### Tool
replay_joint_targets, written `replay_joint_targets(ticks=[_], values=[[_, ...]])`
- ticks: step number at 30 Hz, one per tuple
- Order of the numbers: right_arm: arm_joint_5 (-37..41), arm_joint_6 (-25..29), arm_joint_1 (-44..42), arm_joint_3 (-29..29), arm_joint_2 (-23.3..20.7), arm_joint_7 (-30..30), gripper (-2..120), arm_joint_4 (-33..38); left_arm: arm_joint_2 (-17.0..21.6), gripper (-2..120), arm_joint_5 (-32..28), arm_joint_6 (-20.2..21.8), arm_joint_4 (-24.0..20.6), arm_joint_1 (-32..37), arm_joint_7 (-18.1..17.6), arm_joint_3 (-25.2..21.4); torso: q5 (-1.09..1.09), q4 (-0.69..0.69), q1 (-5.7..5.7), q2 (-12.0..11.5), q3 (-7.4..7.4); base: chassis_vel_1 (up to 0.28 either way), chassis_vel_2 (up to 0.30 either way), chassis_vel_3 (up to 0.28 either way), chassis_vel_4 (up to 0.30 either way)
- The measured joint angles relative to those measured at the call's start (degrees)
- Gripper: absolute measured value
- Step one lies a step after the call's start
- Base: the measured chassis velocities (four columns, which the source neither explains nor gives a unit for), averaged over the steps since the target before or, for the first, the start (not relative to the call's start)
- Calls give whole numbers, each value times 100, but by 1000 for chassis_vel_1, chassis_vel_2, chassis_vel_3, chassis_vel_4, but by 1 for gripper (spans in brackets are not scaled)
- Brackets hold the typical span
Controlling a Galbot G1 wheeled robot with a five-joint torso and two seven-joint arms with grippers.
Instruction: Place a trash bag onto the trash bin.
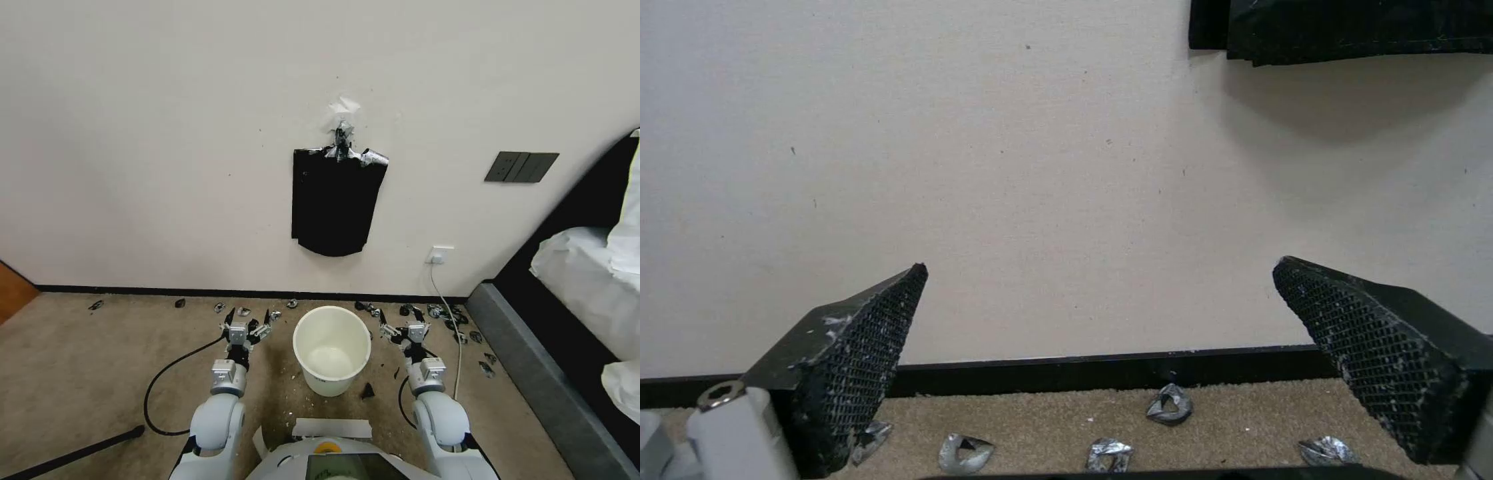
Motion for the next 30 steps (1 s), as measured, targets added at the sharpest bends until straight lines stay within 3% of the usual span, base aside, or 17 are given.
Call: replay_joint_targets(ticks=[30], values=[[0,0,0,0,0,0,100,0,0,100,0,0,0,0,0,0,0,0,0,0,0,0,0,0,0]])
